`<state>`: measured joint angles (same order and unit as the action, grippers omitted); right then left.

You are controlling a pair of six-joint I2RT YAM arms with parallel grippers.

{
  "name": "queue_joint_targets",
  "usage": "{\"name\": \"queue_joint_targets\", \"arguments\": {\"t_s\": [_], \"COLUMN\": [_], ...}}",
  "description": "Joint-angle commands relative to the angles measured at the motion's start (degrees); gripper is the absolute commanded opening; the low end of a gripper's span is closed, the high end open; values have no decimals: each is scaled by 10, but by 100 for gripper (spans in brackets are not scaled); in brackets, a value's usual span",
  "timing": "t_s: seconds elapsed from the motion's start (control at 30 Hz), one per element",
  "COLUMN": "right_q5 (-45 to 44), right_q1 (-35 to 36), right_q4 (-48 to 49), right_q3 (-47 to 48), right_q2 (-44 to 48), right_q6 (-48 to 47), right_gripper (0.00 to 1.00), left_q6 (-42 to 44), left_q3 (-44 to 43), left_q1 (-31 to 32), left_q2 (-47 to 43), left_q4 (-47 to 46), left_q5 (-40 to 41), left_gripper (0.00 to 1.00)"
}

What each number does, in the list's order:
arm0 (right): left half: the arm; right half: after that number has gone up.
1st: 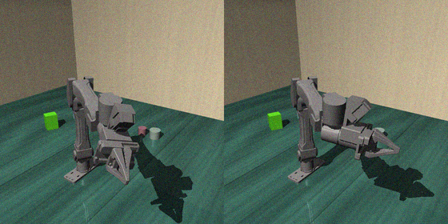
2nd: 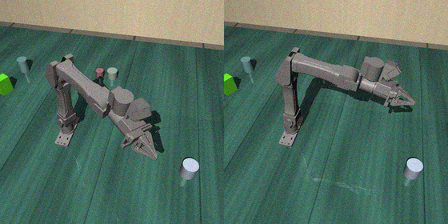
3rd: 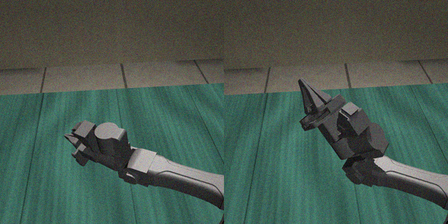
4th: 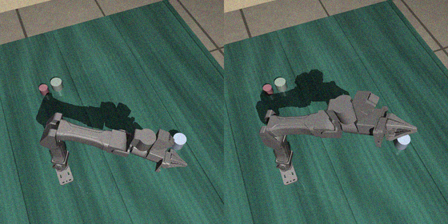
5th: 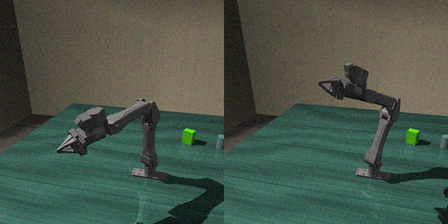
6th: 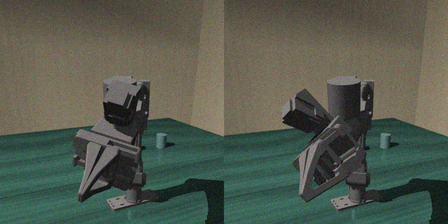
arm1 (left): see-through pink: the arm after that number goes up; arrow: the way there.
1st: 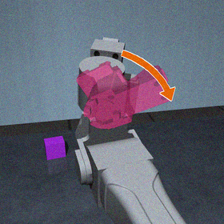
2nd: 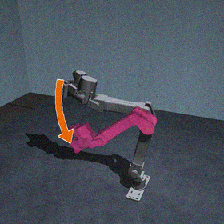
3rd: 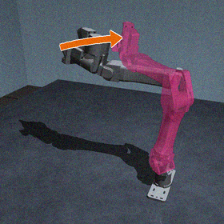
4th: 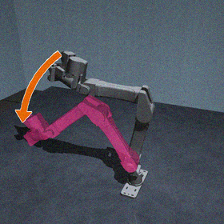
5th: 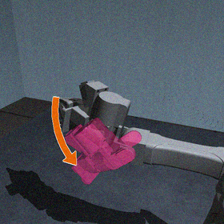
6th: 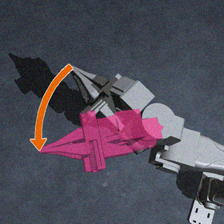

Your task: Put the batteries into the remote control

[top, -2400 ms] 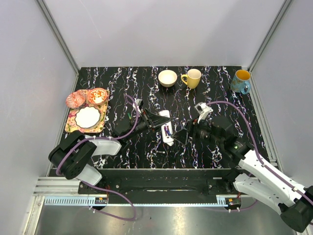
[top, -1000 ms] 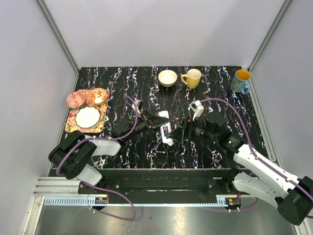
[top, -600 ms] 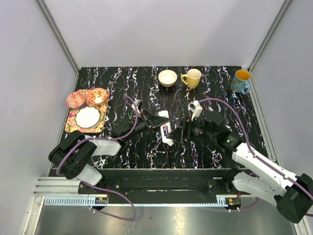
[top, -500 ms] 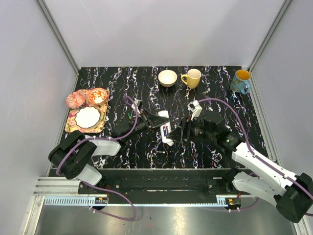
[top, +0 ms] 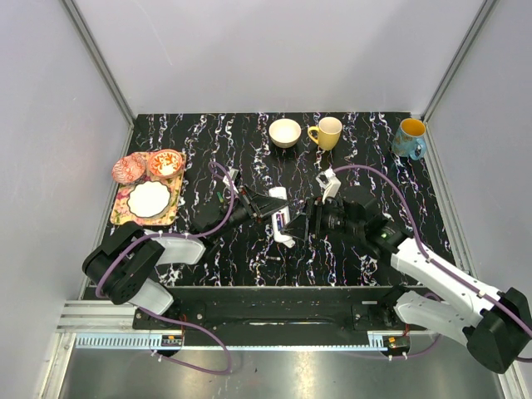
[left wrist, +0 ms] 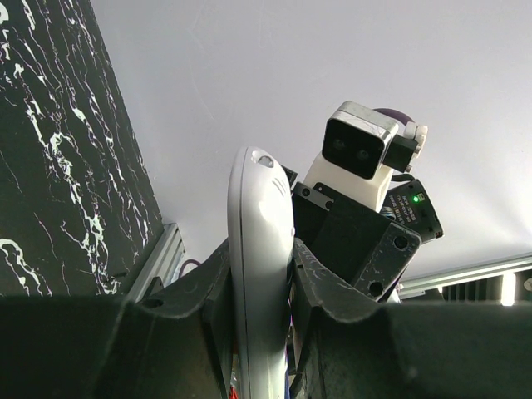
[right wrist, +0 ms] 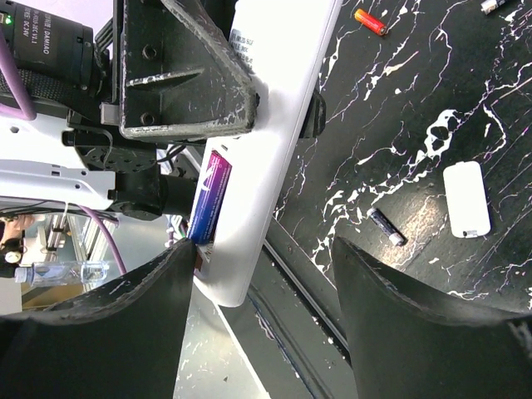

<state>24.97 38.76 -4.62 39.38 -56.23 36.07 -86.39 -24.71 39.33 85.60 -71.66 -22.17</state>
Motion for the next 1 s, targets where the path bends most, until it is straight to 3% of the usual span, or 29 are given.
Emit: {"name": "queue_joint_targets", "arguments": {"t_s": [0.0,0.47,0.83,0.97], "right_q5": [-44,-49,14,33], "right_q1": [-6,-10,-10,-10], "right_q4": [15,16,21,28], "right_q3": [28,39,33,23], "right_q2": [-10,-42,1,1], "right_q6": [4,15,24,40], "right_gripper": [72,72,76,70], "left_q6": [-1,6,21,23], "left_q3": [-3,0,2,-5], "left_q1": [21,36,25,22], "left_q2": [-17,-20,-25,-24], "left_q4": [-230,-230,-215,-212], "left_q5": [-24,-23,-18,-19], "left_gripper": [0,0,0,0]}}
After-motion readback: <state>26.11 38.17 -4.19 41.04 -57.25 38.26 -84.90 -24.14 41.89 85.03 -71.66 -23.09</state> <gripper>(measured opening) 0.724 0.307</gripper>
